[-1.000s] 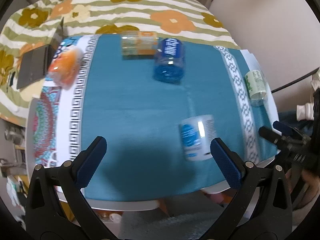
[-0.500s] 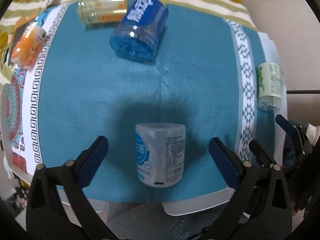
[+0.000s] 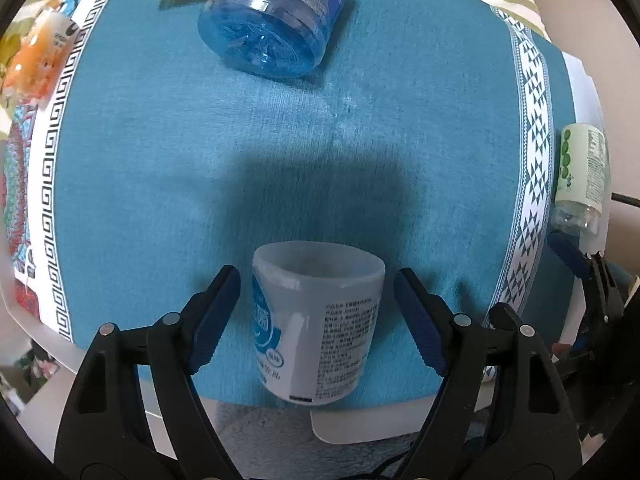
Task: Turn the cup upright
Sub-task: 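Grasp the white cup with the left gripper around its body, then rotate the white cup with the left gripper until its rim faces up, set it down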
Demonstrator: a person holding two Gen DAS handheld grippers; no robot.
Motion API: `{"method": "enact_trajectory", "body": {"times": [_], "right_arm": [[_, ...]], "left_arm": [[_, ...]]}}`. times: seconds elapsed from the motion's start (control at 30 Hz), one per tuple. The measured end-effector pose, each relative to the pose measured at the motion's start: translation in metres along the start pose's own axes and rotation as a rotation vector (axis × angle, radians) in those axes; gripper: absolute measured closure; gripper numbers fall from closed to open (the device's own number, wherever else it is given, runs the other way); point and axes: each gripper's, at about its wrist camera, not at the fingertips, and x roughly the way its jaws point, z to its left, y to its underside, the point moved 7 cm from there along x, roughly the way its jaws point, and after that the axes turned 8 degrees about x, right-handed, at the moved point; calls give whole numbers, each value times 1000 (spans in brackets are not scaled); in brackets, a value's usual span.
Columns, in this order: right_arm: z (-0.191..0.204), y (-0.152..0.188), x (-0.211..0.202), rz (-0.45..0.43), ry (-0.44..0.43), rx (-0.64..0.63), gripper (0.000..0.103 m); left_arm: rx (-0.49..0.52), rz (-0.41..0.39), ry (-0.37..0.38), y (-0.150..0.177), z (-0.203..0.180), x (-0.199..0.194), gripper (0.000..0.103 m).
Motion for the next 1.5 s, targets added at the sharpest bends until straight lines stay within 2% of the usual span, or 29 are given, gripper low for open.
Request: {"method": "enact_trajectory", "body": {"times": [0.03,0.1,0.13,0.43,0.6,0.7,0.83,1.0,1.1,1.17,1.27,1.5], "right_arm": [[-1,-1,1,-1,0,1,0],[-4,-4,2,-2,3,5,0],[-6,-4,2,-2,5,8,0],[-17,-6,-2,-12,13,49,0],[-13,-7,-12,-36,17,57,0],[-11,-8,-22,-56,22,65,0],[-8,-12,-32,-84,36,80,0],[-6,-12,-35,-100,37,116,0],[-6,-10,-33,-112,69,120,0],[-7,-7,-32,-114,92,127,0],[-9,-2,-29,-112,103,145,0],[-4,7,-24,-110,133,125,0]], "left_arm": [[0,3,0,-1,-1,2,19],[4,11,0,-3,-2,5,26],[7,17,0,-4,-4,8,34],[24,10,5,-4,-9,5,39],[44,-55,23,-5,-13,-17,40],[57,-141,47,-4,-14,-37,40],[102,-338,56,3,-10,-65,40],[174,-664,45,-3,-11,-84,40],[225,-814,10,-5,-12,-86,40],[258,-855,-27,-12,-13,-83,40],[297,-863,-66,-16,-17,-65,39],[322,-893,-68,-7,-16,-57,37]]}}
